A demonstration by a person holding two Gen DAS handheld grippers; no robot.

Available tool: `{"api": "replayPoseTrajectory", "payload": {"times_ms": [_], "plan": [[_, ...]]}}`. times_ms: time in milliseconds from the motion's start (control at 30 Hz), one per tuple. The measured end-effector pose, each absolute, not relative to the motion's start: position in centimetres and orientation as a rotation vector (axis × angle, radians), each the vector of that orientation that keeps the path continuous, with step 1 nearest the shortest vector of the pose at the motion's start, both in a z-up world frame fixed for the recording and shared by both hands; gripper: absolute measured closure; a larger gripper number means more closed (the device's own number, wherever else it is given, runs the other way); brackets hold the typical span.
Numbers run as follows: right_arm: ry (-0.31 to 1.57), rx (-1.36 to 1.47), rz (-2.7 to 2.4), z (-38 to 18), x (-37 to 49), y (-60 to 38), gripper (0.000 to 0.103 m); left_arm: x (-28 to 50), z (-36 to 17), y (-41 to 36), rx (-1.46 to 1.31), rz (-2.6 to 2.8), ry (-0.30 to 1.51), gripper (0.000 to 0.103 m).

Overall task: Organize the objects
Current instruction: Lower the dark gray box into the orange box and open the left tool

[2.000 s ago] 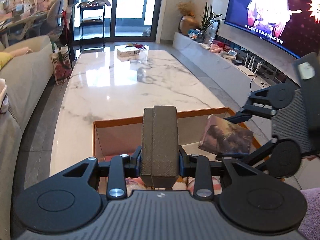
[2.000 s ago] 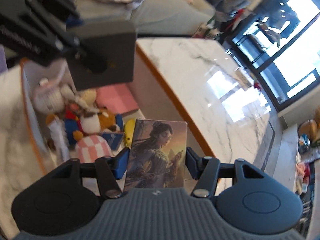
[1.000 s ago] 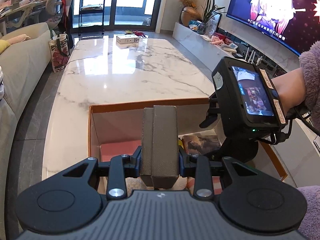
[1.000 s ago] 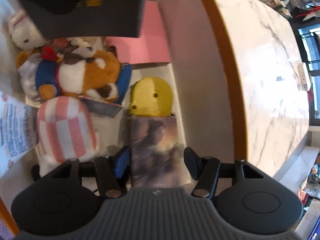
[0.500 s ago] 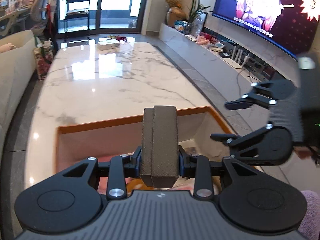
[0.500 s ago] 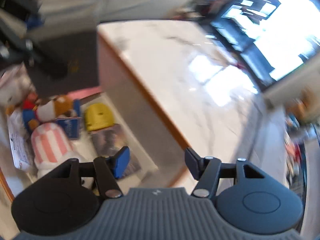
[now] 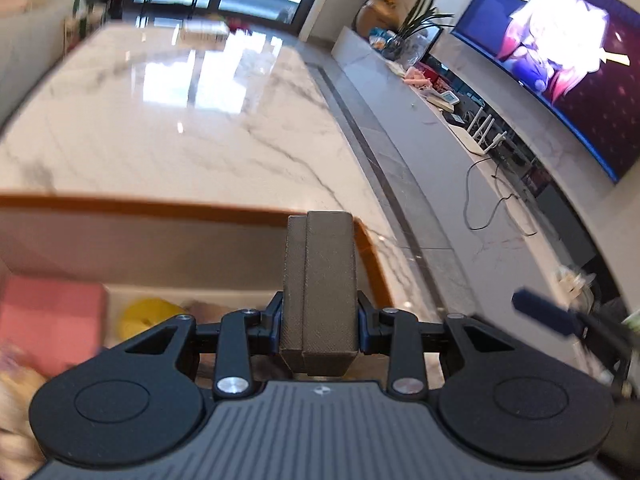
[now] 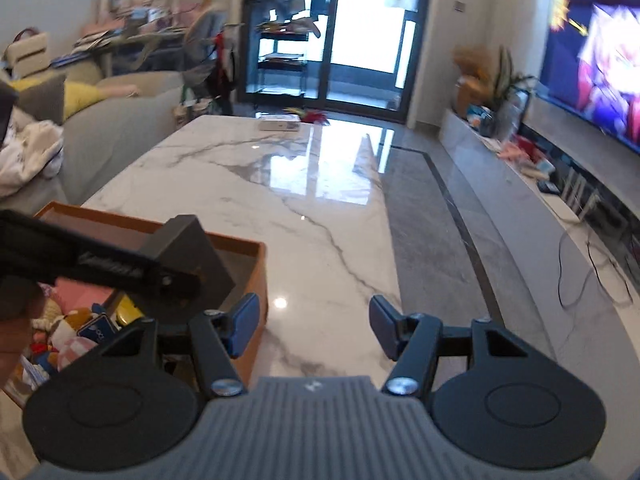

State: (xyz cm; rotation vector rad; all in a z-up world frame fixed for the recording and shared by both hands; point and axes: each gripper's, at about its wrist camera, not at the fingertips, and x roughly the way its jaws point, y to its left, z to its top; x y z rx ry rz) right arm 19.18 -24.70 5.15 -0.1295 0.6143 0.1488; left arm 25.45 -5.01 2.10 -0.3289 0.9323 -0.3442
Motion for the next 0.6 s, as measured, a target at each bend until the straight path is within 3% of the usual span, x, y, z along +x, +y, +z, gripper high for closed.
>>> {"api": "replayPoseTrajectory", "payload": {"times_ms": [300, 600], "plan": [[0.611, 0.01, 0.09, 3.8, 17.9, -26.6, 0.045, 27.4, -1.1, -4.5, -0.452, -0.253, 1.022, 0.065], [0.659, 0.036, 0.095, 2.4, 17.7, -26.1, 0.046, 27.3, -0.8, -6.6, -0.307, -0.21, 1.026, 0.065]]}}
